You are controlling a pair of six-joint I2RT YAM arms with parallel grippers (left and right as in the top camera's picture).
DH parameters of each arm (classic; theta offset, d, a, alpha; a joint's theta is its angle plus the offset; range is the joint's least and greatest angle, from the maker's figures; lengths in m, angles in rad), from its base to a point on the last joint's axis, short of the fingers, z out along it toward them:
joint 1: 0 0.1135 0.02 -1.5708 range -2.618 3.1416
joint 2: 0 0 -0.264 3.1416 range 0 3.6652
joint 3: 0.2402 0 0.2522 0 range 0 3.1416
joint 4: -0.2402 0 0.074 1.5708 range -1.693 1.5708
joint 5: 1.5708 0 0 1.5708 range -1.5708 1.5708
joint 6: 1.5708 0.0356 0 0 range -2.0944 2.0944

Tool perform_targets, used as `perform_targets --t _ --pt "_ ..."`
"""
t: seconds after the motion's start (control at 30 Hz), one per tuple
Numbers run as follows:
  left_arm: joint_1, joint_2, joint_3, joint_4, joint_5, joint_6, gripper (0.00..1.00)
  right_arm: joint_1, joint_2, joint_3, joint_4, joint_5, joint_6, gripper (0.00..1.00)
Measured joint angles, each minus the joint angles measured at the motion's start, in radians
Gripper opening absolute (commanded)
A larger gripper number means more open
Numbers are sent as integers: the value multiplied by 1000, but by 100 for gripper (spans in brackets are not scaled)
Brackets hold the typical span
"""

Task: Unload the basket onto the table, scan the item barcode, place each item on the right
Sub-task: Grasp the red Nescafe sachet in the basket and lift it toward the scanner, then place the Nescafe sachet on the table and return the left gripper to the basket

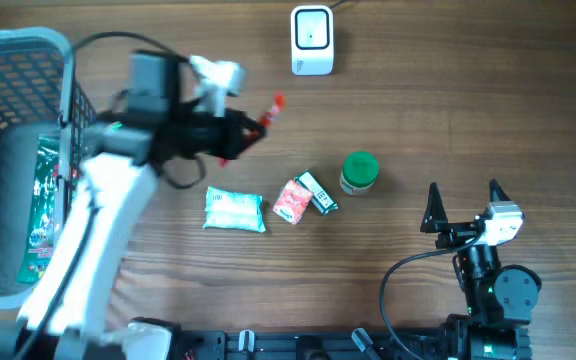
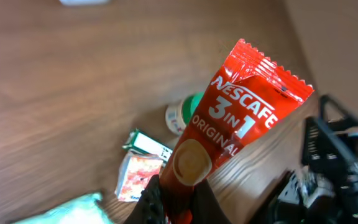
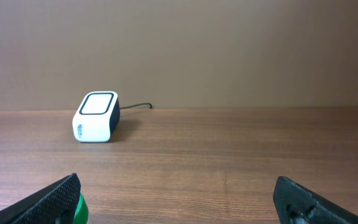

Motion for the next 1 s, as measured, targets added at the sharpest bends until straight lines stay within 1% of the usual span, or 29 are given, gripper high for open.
perform_targets --t 0.03,0.07,0.1,0.13,0.17,0.2,0.27,0.3,0.33,0.37,0.4,0.43,0.47,0.5,0.6,0.7,0.77,0.83,0.93,1.0 --pt "-31 48 -13 43 -18 -35 4 0 0 0 0 0 0 100" --pt "-60 95 -24 93 -50 -97 4 0 0 0 0 0 0 100" --pt "-91 171 -37 127 -100 -197 4 0 0 0 0 0 0 100" --pt "-111 219 -47 135 -161 -329 4 0 0 0 0 0 0 100" --pt "-134 273 -51 135 -237 -492 4 0 0 0 0 0 0 100" --pt "-151 318 -54 135 -288 -624 4 0 0 0 0 0 0 100" --pt "-200 415 -61 129 -406 -931 4 0 0 0 0 0 0 100" --pt "-214 435 -63 128 -431 -1013 4 0 0 0 0 0 0 100" --pt "-240 459 -65 127 -476 -1152 4 0 0 0 0 0 0 100" --pt "-256 465 -66 127 -496 -1215 10 0 0 0 0 0 0 100" --pt "-269 466 -66 128 -510 -1263 19 0 0 0 0 0 0 100" --pt "-280 465 -66 132 -524 -1291 29 0 0 0 0 0 0 100" --pt "-286 464 -66 141 -527 -1294 100 0 0 0 0 0 0 100" --pt "-288 463 -66 148 -528 -1287 100 0 0 0 0 0 0 100" --pt "-285 424 -36 123 -562 -1202 100 0 0 0 0 0 0 100" --pt "-269 313 52 32 -655 -1122 100 0 0 0 0 0 0 100" --pt "-254 230 126 -47 -748 -1087 100 0 0 0 0 0 0 100" --pt "-244 129 194 -90 -878 -1056 100 0 0 0 0 0 0 100" --pt "-240 -34 237 -72 -1142 -1022 100 0 0 0 0 0 0 100" --pt "-224 -130 245 -74 -1355 -1011 100 0 0 0 0 0 0 100"
